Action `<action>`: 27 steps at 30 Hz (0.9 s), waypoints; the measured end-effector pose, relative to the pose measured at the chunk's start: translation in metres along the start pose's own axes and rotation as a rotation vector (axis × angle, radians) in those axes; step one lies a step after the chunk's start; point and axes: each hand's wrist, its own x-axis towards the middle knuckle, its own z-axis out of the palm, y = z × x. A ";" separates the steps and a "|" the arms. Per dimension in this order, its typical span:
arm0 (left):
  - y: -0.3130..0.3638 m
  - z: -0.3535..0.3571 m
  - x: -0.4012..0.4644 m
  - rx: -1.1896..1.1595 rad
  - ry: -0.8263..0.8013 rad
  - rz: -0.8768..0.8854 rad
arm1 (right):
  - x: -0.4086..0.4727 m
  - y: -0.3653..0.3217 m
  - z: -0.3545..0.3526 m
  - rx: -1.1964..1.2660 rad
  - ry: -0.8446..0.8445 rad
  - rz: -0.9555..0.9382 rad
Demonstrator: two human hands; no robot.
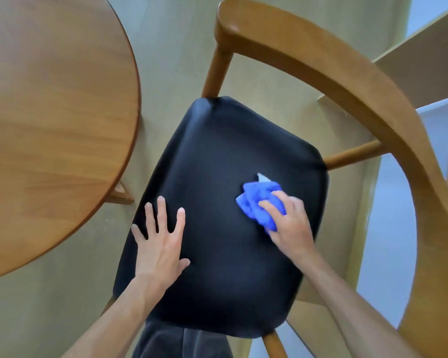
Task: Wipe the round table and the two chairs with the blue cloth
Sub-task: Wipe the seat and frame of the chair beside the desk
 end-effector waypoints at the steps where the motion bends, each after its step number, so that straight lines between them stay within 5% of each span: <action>1: 0.001 -0.001 0.000 0.008 0.024 0.010 | 0.024 0.018 -0.002 -0.007 0.040 0.240; 3: 0.002 -0.003 0.002 -0.010 0.032 0.033 | 0.065 0.039 -0.002 0.039 0.160 0.775; 5: 0.001 -0.001 0.005 -0.009 -0.001 0.045 | 0.092 0.026 0.007 0.023 0.171 0.980; 14: -0.002 -0.006 0.007 -0.018 -0.040 0.005 | -0.016 -0.086 0.019 0.117 -0.051 0.198; 22: 0.012 -0.051 -0.004 0.024 -0.203 -0.011 | -0.095 -0.088 -0.023 0.426 -0.419 0.381; 27: 0.030 -0.100 -0.051 -0.191 -0.084 0.022 | -0.064 -0.116 -0.076 0.577 -0.282 0.536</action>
